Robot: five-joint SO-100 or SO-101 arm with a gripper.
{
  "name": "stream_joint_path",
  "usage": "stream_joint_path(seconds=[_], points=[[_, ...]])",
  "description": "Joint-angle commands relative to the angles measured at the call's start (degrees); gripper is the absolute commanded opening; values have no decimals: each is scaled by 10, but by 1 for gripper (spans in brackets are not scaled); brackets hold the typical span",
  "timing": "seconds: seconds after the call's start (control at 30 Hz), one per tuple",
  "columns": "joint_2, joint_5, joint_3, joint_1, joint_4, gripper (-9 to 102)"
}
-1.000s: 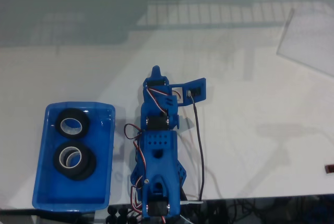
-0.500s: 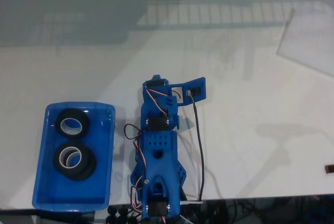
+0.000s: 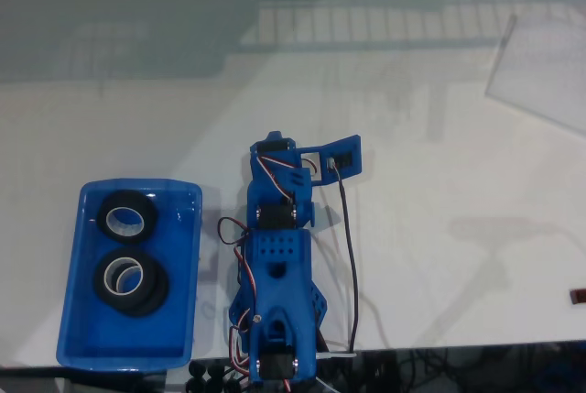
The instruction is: Grasp all tape and put them in the bin.
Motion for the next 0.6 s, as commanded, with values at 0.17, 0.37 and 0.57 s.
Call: stream_joint_path(seconds=[0.17,0.37,0.57], points=[[9,-9,12,3,2,0],[9,-8,12,3,2,0],[9,-5,12,4,2,0]])
